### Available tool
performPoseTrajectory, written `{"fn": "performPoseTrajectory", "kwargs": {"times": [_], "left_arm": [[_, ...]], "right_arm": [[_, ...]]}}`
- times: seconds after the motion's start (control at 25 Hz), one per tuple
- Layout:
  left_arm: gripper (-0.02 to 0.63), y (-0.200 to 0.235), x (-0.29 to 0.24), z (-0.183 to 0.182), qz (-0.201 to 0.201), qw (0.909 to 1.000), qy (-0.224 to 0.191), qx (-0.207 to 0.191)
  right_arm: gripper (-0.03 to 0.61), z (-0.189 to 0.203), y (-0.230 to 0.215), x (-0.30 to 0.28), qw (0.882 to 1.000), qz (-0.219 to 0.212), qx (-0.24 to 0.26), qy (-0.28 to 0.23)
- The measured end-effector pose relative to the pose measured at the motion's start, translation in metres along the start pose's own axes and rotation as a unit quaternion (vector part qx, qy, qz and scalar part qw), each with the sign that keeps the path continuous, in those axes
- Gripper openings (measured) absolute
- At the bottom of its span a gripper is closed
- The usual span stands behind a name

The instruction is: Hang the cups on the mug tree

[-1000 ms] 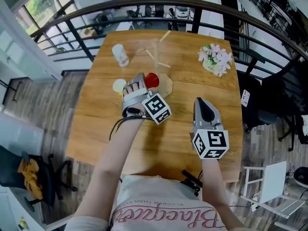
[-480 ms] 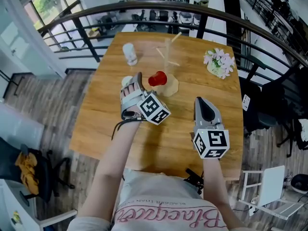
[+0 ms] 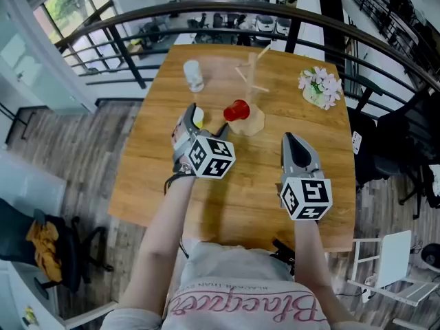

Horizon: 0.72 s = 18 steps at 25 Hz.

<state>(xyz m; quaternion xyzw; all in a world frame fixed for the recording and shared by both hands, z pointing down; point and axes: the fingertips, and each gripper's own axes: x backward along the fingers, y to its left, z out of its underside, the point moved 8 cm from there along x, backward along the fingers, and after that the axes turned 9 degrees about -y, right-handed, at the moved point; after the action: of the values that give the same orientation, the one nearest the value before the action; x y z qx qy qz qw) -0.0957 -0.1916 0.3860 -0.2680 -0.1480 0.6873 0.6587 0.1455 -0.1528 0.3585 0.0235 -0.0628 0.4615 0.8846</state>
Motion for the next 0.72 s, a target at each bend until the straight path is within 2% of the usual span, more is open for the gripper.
{"fn": "performPoseTrajectory", "kwargs": {"times": [0.32,0.48,0.72], "left_arm": [[0.463,0.023,0.0,0.018,0.016,0.9946,-0.047,0.091],[0.454,0.035,-0.002,0.033,0.021,0.987,-0.055,0.15],[0.431,0.047,-0.009,0.059,0.013,0.9752,-0.058,0.213]], "right_arm": [[0.002,0.001,0.018,-0.014,1.0,0.008,0.004,0.016],[0.002,0.002,0.026,-0.024,1.0,0.009,0.005,0.027],[0.002,0.012,0.036,-0.036,0.999,0.005,0.007,0.049]]}}
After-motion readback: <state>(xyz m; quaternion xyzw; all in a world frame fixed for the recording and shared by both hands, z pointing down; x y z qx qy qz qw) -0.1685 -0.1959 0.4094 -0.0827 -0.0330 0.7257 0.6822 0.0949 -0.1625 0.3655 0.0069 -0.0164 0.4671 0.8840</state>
